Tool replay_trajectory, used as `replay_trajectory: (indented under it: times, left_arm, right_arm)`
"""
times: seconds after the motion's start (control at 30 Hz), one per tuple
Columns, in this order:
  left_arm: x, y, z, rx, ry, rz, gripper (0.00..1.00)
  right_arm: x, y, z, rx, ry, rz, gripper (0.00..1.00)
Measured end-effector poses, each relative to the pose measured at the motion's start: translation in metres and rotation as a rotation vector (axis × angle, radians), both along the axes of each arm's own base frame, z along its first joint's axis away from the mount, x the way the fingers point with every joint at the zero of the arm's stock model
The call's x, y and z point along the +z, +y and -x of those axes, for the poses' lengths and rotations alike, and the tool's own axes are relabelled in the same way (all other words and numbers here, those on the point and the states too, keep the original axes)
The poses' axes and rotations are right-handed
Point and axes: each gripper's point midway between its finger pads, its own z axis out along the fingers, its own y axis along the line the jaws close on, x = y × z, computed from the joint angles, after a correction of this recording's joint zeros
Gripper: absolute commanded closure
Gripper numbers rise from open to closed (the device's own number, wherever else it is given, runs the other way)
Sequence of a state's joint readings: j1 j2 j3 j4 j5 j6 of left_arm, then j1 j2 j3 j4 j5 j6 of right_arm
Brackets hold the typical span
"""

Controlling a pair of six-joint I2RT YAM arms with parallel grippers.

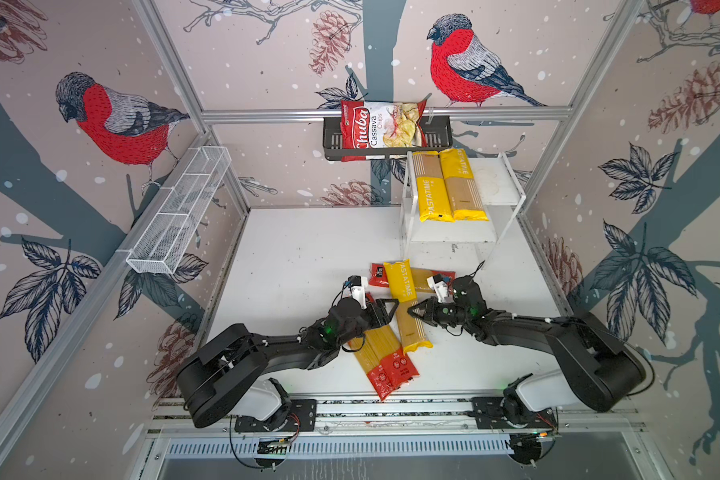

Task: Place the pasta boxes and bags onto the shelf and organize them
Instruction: 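Close both grippers on the yellow PASTATIME pack and lift it upright, then carry the upright pack toward the white shelf with both grippers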

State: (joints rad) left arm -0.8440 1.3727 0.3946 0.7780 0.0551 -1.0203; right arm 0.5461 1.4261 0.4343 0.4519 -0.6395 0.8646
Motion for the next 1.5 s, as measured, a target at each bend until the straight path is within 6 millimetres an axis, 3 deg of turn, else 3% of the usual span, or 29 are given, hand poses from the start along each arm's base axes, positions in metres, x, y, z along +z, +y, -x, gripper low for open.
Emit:
replay_trajectory:
  times: [0.27,0.43,0.63,0.97,1.2,1.5]
  left_arm:
    - [0.035,0.024,-0.013,0.056,-0.038,0.090,0.18]
    - [0.044,0.032,-0.015,0.052,-0.051,0.117,0.18]
    - [0.064,0.027,-0.010,0.007,-0.088,0.183,0.25]
    - [0.099,0.014,-0.007,-0.068,-0.183,0.270,0.37]
    - [0.110,0.007,-0.010,-0.103,-0.219,0.285,0.58]
    - [0.123,0.002,-0.011,-0.135,-0.237,0.317,0.80]
  right_arm:
    - [0.058,0.017,0.009,0.043,-0.081,-0.114,0.92]
    - [0.098,0.031,0.027,0.116,-0.140,-0.198,0.92]
    - [0.135,0.037,0.034,0.151,-0.200,-0.275,0.92]
    - [0.159,0.043,0.049,0.227,-0.217,-0.327,0.92]
    - [0.159,0.043,0.052,0.243,-0.229,-0.320,0.89]
    - [0.156,0.040,0.050,0.229,-0.251,-0.310,0.66]
